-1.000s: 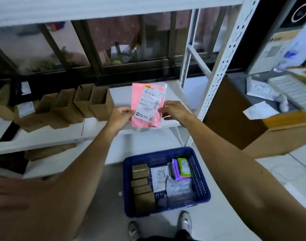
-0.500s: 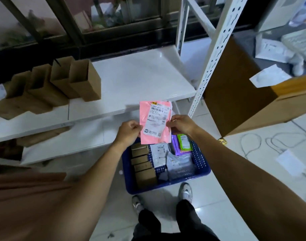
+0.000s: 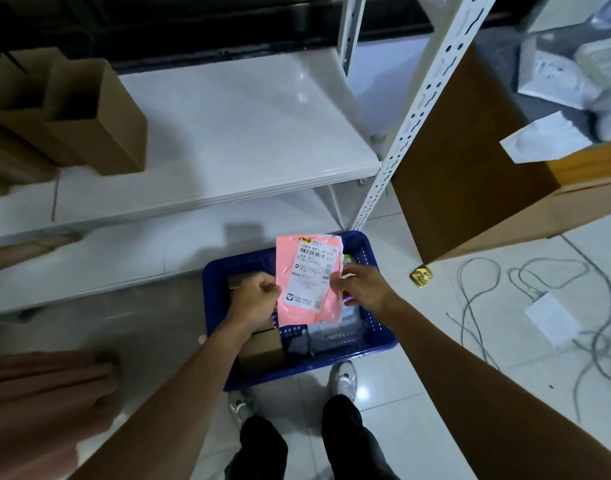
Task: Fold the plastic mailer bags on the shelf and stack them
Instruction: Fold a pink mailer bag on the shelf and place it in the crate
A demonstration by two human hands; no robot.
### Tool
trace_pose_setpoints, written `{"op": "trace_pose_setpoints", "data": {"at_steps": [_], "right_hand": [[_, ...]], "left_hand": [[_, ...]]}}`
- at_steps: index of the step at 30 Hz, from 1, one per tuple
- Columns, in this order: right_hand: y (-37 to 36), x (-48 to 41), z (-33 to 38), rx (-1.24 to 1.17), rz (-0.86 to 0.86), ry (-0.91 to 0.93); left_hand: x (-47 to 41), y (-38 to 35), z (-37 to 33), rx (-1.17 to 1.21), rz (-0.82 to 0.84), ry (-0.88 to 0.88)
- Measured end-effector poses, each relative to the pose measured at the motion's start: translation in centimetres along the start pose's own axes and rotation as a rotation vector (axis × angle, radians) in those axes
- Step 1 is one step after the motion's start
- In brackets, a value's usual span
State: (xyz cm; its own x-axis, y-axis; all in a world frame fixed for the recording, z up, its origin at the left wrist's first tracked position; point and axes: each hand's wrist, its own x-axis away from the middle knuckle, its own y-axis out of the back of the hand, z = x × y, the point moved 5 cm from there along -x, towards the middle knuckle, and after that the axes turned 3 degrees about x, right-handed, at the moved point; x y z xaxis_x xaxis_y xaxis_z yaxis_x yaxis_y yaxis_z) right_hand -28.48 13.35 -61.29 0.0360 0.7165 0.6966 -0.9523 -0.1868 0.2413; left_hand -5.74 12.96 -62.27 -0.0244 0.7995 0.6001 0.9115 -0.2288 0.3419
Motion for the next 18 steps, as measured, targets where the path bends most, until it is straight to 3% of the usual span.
{"op": "trace_pose_setpoints", "data": {"at_steps": [13, 18], "right_hand": [[0.9, -8.2, -7.4, -0.026, -0.011, -0.065], [-0.3, -12.7, -13.2, -0.089, -0.031, -0.111]], "left_hand": [[-7.5, -6.7, 4.8, 0.180, 0.026, 0.099], [-12.1, -10.5, 9.6, 0.149, 0.051, 0.154]]}}
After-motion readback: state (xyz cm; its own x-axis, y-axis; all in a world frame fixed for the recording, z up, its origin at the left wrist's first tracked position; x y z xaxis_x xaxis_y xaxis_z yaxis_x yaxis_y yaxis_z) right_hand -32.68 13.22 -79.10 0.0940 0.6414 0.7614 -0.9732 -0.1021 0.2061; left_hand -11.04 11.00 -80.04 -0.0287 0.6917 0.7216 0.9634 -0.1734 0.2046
